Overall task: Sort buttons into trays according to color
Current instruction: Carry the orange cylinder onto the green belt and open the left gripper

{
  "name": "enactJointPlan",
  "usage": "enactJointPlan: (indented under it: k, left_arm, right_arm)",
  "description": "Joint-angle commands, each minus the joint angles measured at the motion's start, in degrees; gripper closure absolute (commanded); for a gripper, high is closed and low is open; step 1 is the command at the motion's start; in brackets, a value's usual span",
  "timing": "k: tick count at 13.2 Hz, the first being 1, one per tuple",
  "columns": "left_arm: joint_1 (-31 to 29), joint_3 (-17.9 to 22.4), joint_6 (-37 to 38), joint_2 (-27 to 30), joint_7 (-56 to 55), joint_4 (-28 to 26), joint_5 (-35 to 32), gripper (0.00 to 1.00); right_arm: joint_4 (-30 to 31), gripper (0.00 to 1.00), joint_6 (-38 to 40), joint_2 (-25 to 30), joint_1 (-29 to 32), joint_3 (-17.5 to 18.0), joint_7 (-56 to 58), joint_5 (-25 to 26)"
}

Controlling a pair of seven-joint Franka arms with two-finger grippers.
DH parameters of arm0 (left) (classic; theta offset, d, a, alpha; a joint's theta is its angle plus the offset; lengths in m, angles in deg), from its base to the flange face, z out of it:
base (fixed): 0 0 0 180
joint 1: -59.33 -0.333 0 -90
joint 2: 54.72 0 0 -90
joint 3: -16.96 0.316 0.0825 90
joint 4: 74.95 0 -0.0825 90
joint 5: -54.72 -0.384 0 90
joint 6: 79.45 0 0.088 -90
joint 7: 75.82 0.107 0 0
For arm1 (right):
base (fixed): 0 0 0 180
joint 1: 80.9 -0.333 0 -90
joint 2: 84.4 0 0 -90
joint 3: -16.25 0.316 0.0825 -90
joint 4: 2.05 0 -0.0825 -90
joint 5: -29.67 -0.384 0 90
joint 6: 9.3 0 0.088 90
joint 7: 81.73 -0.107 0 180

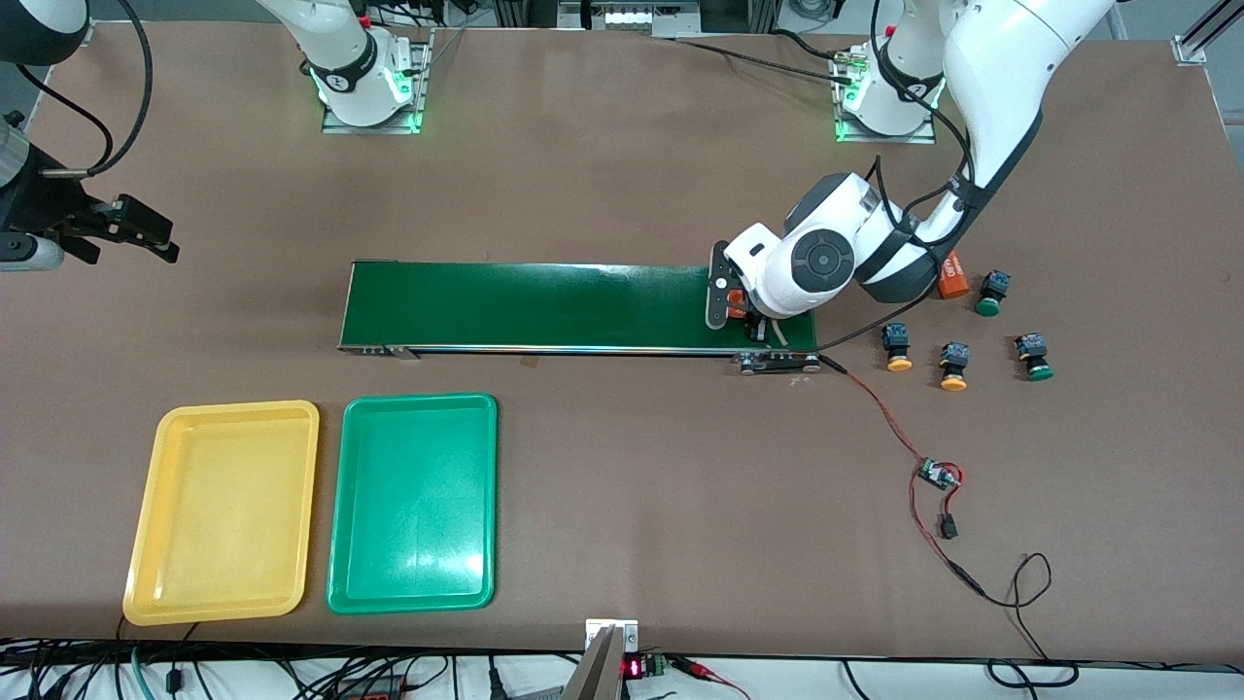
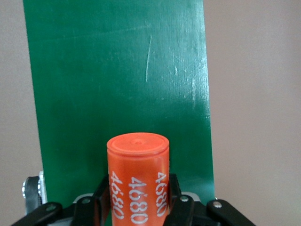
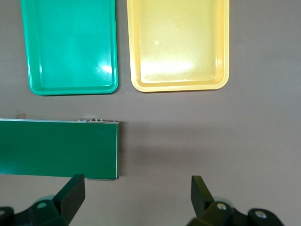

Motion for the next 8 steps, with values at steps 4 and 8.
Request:
enactJointPlan:
  k: [4, 8]
  left_arm:
    - [-1.41, -0.54, 3.08, 5.53, 0.23, 0.61, -1.73, 0.0]
    - [-6.67, -0.54, 15.13, 7.66, -3.27, 6.4, -1.11, 0.0]
  right_arm:
    - [0.21, 0.0, -0.1, 0.34, -0.01, 0.15, -0.09, 0.01]
    - [0.12, 0.0, -0.71, 0.17, -0.09, 0.15, -0.18, 0.01]
